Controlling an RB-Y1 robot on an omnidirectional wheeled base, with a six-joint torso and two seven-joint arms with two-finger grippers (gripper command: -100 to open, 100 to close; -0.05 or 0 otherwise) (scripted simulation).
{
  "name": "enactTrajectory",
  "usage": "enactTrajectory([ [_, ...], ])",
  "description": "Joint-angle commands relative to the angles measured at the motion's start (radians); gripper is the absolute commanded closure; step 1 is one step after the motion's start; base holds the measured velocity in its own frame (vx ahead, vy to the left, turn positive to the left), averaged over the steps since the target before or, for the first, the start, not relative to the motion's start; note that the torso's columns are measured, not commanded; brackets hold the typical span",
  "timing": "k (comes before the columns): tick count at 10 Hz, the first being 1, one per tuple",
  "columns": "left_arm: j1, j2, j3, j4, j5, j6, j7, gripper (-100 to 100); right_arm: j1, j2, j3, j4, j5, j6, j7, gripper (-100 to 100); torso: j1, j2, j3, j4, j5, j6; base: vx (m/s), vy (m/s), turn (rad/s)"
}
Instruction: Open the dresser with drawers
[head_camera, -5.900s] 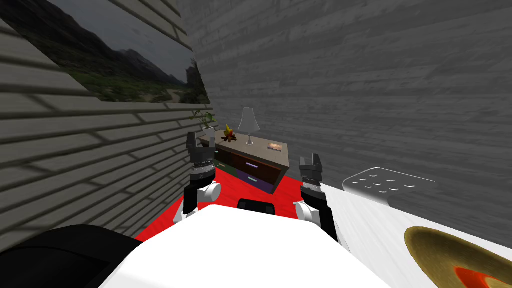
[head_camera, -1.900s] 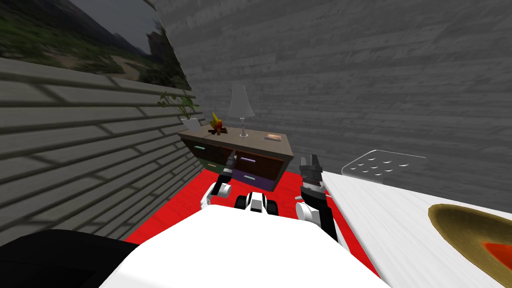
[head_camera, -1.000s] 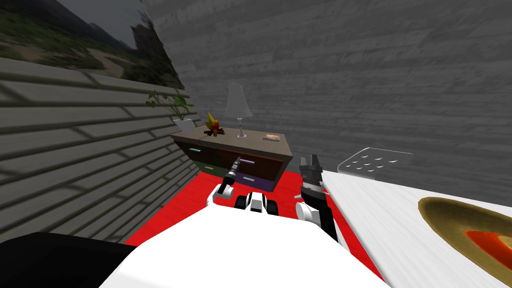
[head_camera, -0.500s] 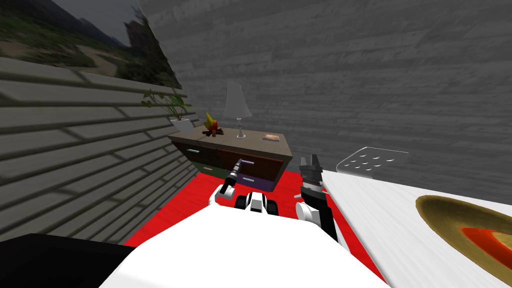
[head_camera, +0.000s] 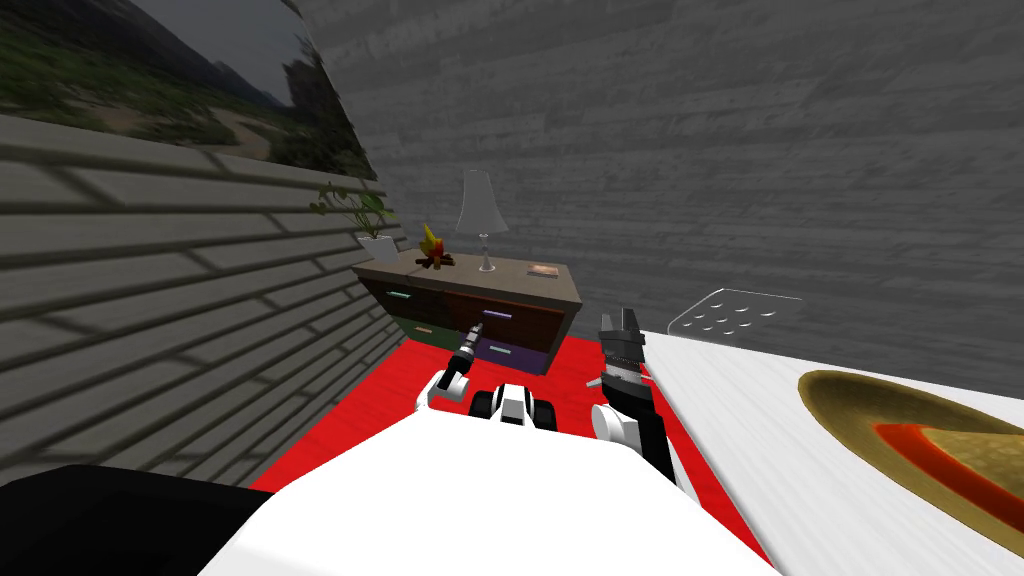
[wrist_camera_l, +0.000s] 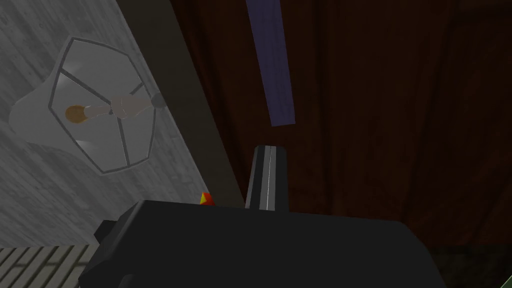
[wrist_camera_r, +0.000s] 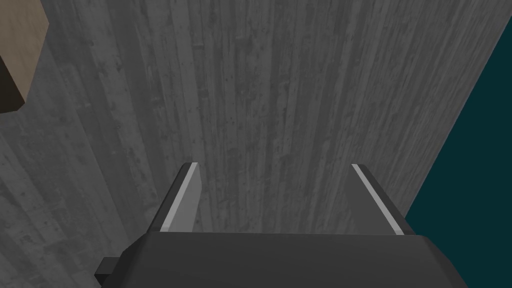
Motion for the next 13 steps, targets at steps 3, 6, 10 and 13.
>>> enactTrajectory([
  [3,-0.020,-0.001,0.005,-0.012,0.003,0.050,0.003,-100,0.001,0.000,0.000,0.000,0.000,0.000,0.000,0,-0.003,-0.013,-0.008,-0.004,-0.001,0.000,0.122,-0.039,-0.024],
  [6,-0.023,-0.002,0.006,-0.016,0.003,0.060,0.003,-100,0.001,0.000,0.000,0.000,0.000,0.000,0.000,0,0.001,0.005,0.003,0.001,0.000,0.000,0.093,-0.006,-0.008],
  [10,-0.001,0.006,-0.006,-0.048,0.004,0.072,0.005,100,0.000,0.000,0.000,0.000,0.000,0.000,0.000,0,0.000,0.006,0.004,0.002,0.000,0.000,-0.124,0.016,0.016],
  [13,-0.006,0.005,-0.003,-0.046,0.004,0.078,0.005,-100,0.000,0.000,0.000,0.000,0.000,0.000,0.000,0,-0.001,-0.008,-0.004,-0.002,0.000,0.000,-0.067,0.003,-0.001],
])
